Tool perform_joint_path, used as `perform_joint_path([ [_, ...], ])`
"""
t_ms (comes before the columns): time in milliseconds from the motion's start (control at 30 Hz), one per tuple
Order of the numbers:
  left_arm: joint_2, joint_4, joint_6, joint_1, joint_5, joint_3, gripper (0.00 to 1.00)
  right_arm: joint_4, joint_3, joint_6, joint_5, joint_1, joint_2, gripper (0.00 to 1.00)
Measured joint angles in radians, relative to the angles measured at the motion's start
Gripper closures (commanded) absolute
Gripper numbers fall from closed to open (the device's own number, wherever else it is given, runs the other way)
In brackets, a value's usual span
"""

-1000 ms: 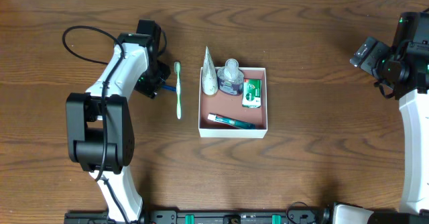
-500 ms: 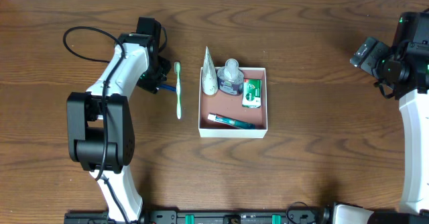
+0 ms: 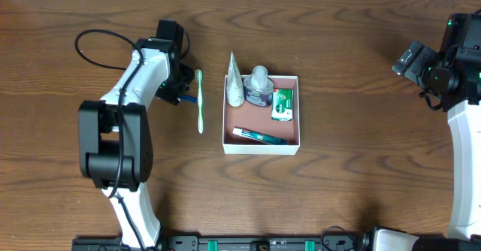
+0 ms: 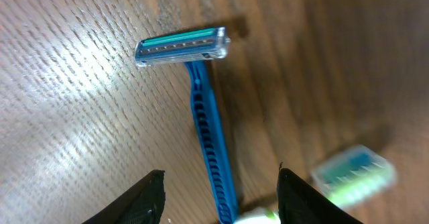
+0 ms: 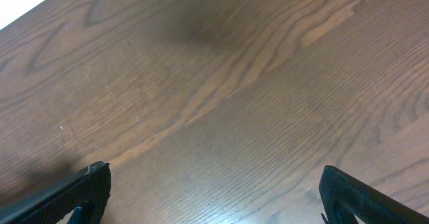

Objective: Pack container
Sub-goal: 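Reach the left gripper down to the blue razor and grasp its handle, then lift the blue razor and lower it into the box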

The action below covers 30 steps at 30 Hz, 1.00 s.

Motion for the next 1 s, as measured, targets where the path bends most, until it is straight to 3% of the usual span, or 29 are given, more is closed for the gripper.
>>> perform_joint_path([
  [467, 0.064, -0.007, 0.0, -0.014, 0.0, 0.0, 0.48, 0.0, 0.0, 0.0, 0.0, 0.0, 0.0, 0.01],
  [600, 0.064, -0.034, 0.026, -0.029, 0.0, 0.0, 0.67, 0.0, 0.0, 0.0, 0.0, 0.0, 0.0, 0.01],
  [667, 0.064, -0.048, 0.051, -0.034, 0.0, 0.0, 0.68, 0.0, 0.0, 0.0, 0.0, 0.0, 0.0, 0.01],
  [800, 0.064, -0.075, 0.143, -0.038, 0.0, 0.0, 0.79, 0.0, 0.0, 0.0, 0.0, 0.0, 0.0, 0.01],
  [900, 0.064, -0.077, 0.222, -0.038, 0.001, 0.0, 0.94, 0.0, 0.0, 0.0, 0.0, 0.0, 0.0, 0.01],
  [1000, 0.064, -0.08, 0.316, -0.038, 0.0, 0.0, 0.94, 0.0, 0.0, 0.0, 0.0, 0.0, 0.0, 0.01],
])
